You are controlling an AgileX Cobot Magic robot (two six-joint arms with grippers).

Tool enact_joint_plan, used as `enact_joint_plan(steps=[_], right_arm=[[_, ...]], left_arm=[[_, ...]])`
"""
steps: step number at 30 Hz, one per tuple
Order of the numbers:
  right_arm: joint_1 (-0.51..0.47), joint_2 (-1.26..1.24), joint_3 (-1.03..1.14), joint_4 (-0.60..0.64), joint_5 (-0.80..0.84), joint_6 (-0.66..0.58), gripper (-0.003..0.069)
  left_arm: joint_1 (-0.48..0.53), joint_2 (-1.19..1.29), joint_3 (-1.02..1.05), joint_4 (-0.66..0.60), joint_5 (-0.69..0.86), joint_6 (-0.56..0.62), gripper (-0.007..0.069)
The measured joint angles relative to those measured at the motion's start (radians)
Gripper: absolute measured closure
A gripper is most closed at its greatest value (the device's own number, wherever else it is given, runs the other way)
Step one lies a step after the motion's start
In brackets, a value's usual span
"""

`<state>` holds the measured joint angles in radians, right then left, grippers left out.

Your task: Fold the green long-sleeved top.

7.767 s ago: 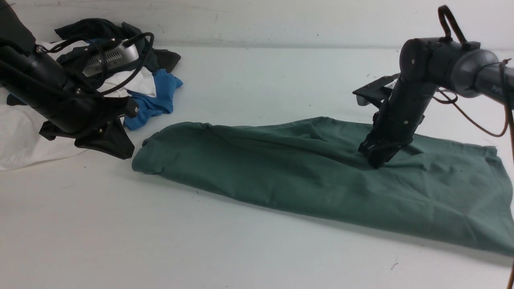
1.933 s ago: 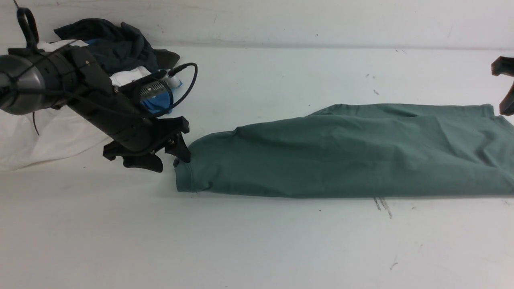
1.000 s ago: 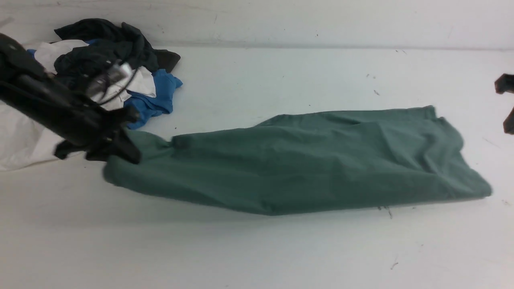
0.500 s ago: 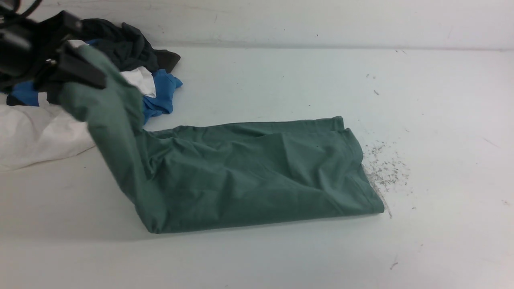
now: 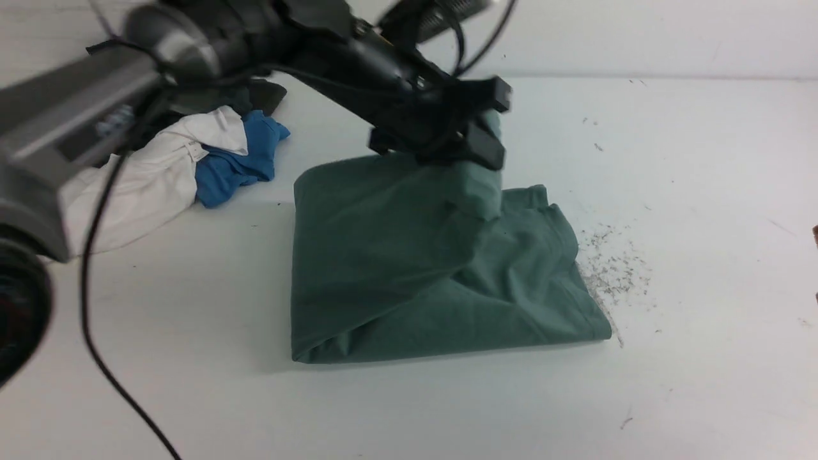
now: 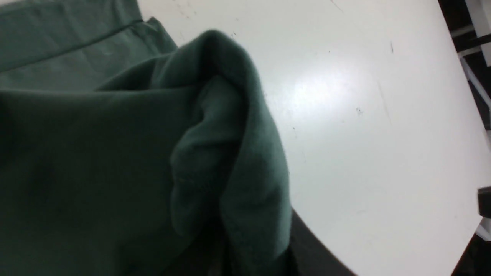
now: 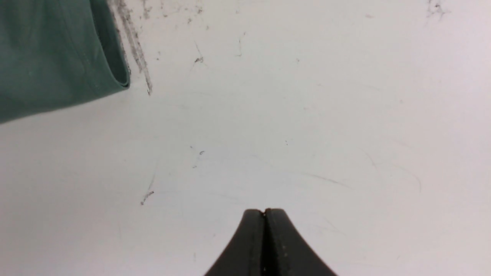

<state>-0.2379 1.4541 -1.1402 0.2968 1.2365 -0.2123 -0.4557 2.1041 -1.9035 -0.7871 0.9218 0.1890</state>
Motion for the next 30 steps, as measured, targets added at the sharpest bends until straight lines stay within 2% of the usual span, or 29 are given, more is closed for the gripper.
enact_joint_plan(steps=[1, 3, 5, 7, 8, 10, 13, 16, 17, 21, 22, 23, 25, 27, 30], right_arm=[[0.000, 0.000, 0.000, 0.000, 0.000, 0.000, 0.0673], [0.000, 0.000, 0.000, 0.000, 0.000, -0.004, 0.0673], [0.000, 0.000, 0.000, 0.000, 0.000, -0.007, 0.0673], [0.000, 0.000, 0.000, 0.002, 0.000, -0.012, 0.0673], [0.000, 0.000, 0.000, 0.005, 0.000, -0.013, 0.0673], [0.000, 0.000, 0.000, 0.031, 0.000, -0.033, 0.0673], [0.000, 0.000, 0.000, 0.072, 0.000, -0.056, 0.0673], [0.000, 0.000, 0.000, 0.105, 0.000, -0.067, 0.0673], [0.000, 0.000, 0.001, 0.131, -0.001, -0.074, 0.0673], [0.039, 0.000, 0.001, 0.274, -0.025, -0.160, 0.0673], [0.043, 0.000, 0.001, 0.282, -0.028, -0.160, 0.0673], [0.090, 0.001, 0.001, 0.352, -0.061, -0.219, 0.0673], [0.121, 0.006, 0.001, 0.396, -0.074, -0.263, 0.0673], [0.208, 0.036, -0.004, 0.483, -0.089, -0.351, 0.0673], [0.285, 0.078, -0.041, 0.458, -0.064, -0.375, 0.0673]], left_arm=[[-0.003, 0.007, -0.004, 0.000, 0.000, -0.001, 0.0477], [-0.029, 0.087, -0.045, -0.002, -0.009, -0.002, 0.0389], [-0.034, 0.109, -0.058, -0.002, -0.009, -0.008, 0.0346], [-0.025, 0.139, -0.089, -0.003, 0.008, -0.050, 0.0261], [-0.025, 0.139, -0.092, -0.005, 0.008, -0.054, 0.0255], [0.013, 0.140, -0.139, -0.025, 0.071, -0.088, 0.0196], [0.076, 0.132, -0.218, -0.035, 0.159, -0.100, 0.0178], [0.139, 0.129, -0.284, -0.043, 0.253, -0.109, 0.0211], [0.161, 0.129, -0.318, -0.046, 0.272, -0.114, 0.0244], [0.262, 0.062, -0.358, -0.025, 0.293, -0.122, 0.0478], [0.268, 0.051, -0.353, -0.023, 0.293, -0.122, 0.0490], [0.279, -0.005, -0.317, 0.027, 0.295, -0.112, 0.0573], [0.281, -0.054, -0.275, 0.075, 0.300, -0.099, 0.0599], [0.281, -0.165, -0.166, 0.189, 0.312, -0.070, 0.0626], [0.287, -0.293, -0.024, 0.307, 0.319, -0.062, 0.0629]])
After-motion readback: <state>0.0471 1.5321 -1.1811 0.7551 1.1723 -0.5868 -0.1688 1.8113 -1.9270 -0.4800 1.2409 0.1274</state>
